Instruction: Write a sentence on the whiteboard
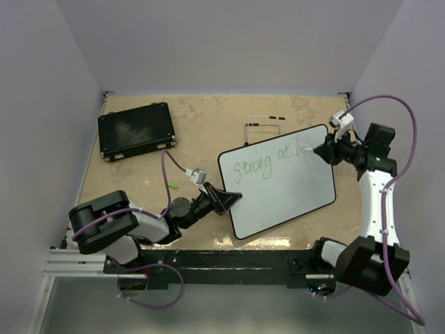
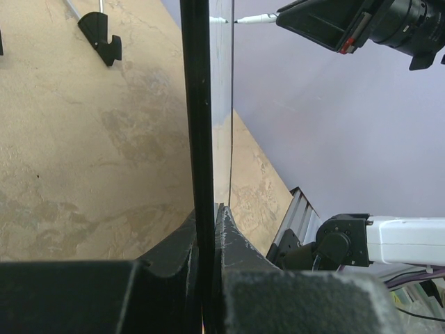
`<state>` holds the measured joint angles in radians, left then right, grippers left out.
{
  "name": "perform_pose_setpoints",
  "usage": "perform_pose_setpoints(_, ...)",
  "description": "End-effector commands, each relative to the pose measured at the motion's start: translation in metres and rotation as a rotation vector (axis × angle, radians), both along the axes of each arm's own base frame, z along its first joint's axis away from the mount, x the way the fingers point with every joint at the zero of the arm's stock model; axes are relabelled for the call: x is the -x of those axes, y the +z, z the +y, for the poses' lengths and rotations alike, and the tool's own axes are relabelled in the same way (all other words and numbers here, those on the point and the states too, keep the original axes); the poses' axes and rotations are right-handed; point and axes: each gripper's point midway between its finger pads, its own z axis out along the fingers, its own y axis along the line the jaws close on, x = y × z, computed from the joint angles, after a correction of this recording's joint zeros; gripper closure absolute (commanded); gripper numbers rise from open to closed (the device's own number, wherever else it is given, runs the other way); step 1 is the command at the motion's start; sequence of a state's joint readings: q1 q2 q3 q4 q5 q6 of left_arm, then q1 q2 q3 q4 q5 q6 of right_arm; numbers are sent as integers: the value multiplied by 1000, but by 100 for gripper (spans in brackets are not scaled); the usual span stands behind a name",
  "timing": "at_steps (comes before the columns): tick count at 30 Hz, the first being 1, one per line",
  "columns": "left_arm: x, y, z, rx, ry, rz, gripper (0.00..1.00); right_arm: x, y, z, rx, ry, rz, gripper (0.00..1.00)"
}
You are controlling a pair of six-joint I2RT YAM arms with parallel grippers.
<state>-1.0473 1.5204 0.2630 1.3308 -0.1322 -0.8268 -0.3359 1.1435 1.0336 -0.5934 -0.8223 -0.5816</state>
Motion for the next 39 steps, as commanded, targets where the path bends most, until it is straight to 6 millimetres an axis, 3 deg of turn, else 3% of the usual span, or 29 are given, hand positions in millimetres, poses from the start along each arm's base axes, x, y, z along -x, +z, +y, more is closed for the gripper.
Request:
perform_pose_setpoints(1, 2, -3, 6, -64, -7, -115, 100, -7, 31, -2, 17, -15, -94, 100)
perform_pose_setpoints(19, 3, -4, 5, -63, -14, -117, 100, -24, 19, -15, 24, -71, -86, 100)
perform_pose_setpoints(39, 3, -3, 1, -64, -25, -121, 100, -16, 3, 0, -14, 43, -39, 100)
